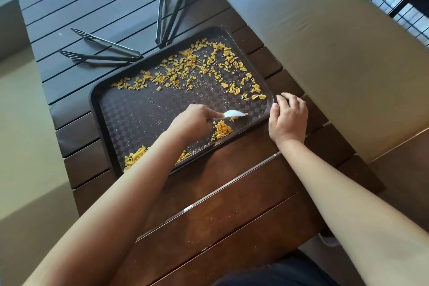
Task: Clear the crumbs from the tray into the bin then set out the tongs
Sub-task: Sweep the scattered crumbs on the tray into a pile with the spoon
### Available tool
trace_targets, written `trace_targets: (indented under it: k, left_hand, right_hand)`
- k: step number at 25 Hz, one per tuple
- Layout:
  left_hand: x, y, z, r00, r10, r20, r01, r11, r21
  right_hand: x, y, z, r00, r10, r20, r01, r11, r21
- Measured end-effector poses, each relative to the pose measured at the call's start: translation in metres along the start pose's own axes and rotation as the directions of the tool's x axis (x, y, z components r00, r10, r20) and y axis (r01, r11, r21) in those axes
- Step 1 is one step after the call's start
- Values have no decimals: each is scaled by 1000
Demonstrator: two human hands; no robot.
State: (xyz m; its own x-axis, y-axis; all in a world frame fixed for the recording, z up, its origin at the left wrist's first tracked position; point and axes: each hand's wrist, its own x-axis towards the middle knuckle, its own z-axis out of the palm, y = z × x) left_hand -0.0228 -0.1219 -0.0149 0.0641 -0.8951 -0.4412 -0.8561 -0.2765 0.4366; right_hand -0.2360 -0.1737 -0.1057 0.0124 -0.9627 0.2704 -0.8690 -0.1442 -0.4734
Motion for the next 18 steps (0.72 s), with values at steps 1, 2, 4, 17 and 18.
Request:
trace_targets:
  k: [1, 2, 4, 17, 18]
  left_hand:
    - [-3, -2, -4, 999, -10, 35, 9, 1000, 22]
    - [-4, -4, -8, 998, -19, 63, 17, 999, 41]
    - [-2, -1, -15, 999, -11, 44, 10, 999, 33]
    - [-15, -17, -21, 998, -28, 57, 14, 972, 234]
    - [-18, -24, -24, 997, -46, 61, 30, 970, 242]
  right_hand:
    - [-1, 0, 0, 1000, 1, 1, -1, 1000, -3]
    - [-1, -1, 0, 1000, 2, 0, -2, 1000, -7]
    - [0, -1, 0, 1000, 9, 7, -9, 1000, -8]
    - [0, -1, 0, 1000, 18, 24, -18, 1000, -13]
    - [0, -1, 0, 999, 20, 25, -20, 1000, -13]
